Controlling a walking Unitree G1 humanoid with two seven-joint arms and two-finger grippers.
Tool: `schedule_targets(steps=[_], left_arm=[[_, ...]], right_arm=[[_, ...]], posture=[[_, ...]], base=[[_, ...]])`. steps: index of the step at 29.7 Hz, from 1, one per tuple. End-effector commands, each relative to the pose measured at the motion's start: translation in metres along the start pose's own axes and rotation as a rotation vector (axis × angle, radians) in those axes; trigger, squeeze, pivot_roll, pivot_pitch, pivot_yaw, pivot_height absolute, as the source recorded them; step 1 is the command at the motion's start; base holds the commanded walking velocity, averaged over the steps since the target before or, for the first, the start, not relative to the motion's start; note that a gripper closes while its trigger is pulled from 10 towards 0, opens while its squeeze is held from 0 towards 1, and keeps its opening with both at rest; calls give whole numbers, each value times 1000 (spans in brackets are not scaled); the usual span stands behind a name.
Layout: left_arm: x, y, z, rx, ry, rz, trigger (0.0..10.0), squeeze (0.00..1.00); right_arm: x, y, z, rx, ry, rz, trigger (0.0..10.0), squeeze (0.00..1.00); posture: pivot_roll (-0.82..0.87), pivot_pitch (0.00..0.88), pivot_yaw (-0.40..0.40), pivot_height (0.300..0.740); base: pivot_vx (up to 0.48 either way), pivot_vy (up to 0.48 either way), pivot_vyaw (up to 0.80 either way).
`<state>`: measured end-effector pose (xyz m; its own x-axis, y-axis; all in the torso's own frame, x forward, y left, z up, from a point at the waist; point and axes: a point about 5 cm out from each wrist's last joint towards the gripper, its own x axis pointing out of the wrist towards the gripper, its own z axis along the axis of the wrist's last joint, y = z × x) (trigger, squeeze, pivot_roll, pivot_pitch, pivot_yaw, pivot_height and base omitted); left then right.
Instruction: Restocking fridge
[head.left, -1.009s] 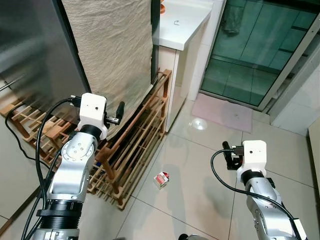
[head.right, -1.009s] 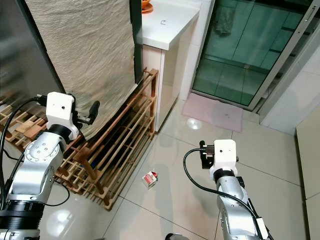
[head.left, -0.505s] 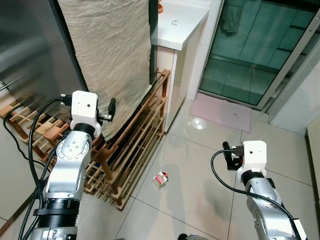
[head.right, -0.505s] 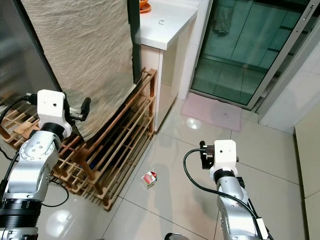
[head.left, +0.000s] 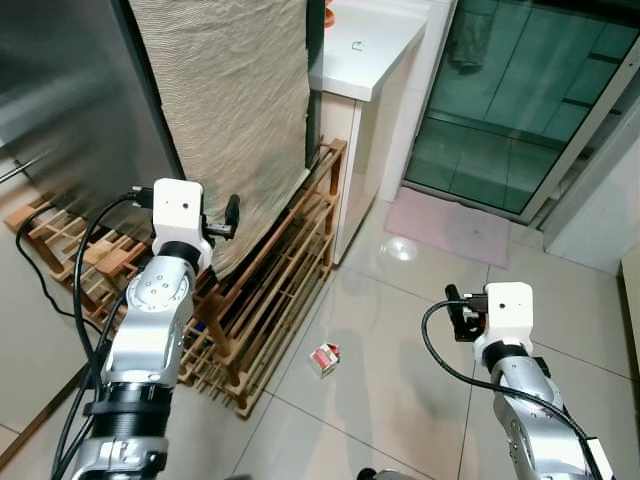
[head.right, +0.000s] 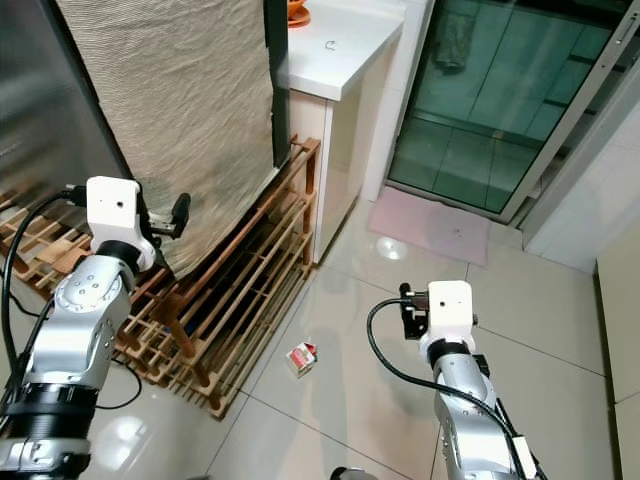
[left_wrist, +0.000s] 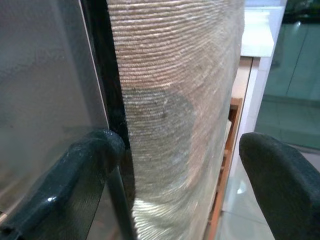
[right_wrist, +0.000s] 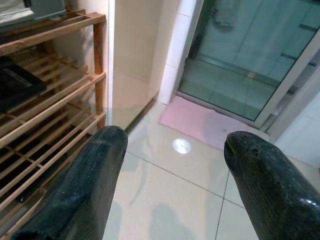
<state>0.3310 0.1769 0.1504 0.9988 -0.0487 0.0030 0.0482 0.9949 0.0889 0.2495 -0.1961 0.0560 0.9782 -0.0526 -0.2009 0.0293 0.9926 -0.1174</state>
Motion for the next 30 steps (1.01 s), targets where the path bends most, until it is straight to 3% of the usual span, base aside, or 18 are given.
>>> schedule_targets(steps=[1,6,13,15,20,30], left_arm=[[10,-15,11,-25,-21,-51,10000,0],[22,-33,22,-68,-27,-116,10000,0],[25,-56,36,-78,-67,-258,10000,0],[23,-71,46,-37,-114,-370,10000,0],[17,-86,56,-22,-161,-498,10000,0],[-4,-113,84,-44,-271,-791,10000,0]], right_arm=[[1,-3,2,-2,-8,-4,10000,0],[1,-2,3,1,-13,-8,10000,0],[-4,-1,-1,14,2,1,10000,0],[-6,6,-12,47,71,73,10000,0],[-8,12,-27,61,161,148,10000,0],[-10,17,-40,53,228,212,10000,0]], posture=[[87,0,-34,740],[71,2,-27,740],[63,9,-24,740],[62,14,-22,740],[62,16,-22,740],[70,24,-20,740]], base=[[0,0,0],[0,0,0],[0,0,0],[0,0,0],[0,0,0],[0,0,0]])
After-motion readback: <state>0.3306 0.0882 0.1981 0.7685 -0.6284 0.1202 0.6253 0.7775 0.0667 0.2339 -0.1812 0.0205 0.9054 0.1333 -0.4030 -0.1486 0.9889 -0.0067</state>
